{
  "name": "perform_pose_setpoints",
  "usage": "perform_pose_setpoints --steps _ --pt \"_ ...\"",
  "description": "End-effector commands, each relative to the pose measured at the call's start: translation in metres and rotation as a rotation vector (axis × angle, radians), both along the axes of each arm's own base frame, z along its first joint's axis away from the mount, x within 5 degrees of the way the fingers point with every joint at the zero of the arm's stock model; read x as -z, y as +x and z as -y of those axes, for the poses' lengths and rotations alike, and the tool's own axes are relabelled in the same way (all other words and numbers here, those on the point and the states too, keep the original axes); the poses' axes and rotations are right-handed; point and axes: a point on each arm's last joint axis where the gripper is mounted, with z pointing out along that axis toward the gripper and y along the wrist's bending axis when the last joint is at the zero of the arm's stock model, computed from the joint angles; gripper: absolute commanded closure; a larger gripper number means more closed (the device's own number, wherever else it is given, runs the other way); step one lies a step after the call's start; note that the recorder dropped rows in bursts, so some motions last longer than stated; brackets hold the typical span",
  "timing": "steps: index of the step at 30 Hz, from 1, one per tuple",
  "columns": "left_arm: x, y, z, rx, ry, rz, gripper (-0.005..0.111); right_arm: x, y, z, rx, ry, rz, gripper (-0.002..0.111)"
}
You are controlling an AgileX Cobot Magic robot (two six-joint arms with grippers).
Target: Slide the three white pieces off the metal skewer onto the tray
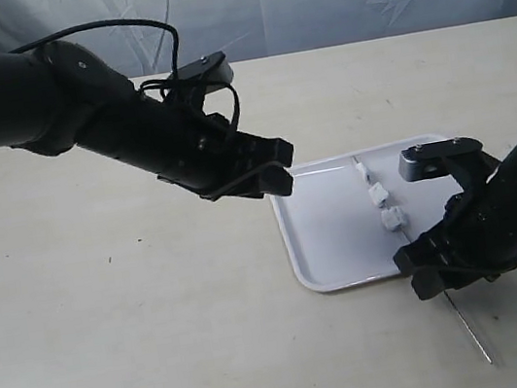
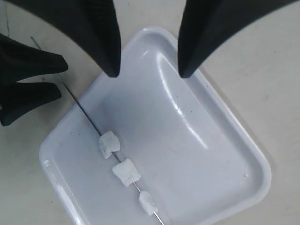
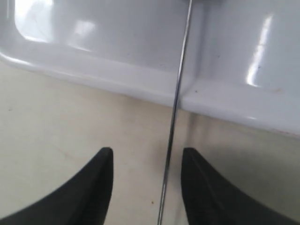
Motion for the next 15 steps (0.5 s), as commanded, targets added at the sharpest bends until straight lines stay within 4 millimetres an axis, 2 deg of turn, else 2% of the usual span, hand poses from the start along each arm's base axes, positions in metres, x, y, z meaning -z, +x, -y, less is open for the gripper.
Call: perform_pose_setpoints --steps 1,9,15 --pt "-0.009 0.003 0.005 -0.017 -0.026 0.010 0.067 0.002 0.000 0.001 -0.002 -0.017 0.009 0.064" --pt "-0.012 0.003 0.007 -0.002 -0.033 0.008 0.067 0.003 -0.001 0.003 0.008 -0.030 0.001 0.064" --pt "-0.012 0.003 0.007 -0.001 -0.035 0.005 0.067 0.013 -0.007 0.006 0.020 -0.051 -0.025 0.064"
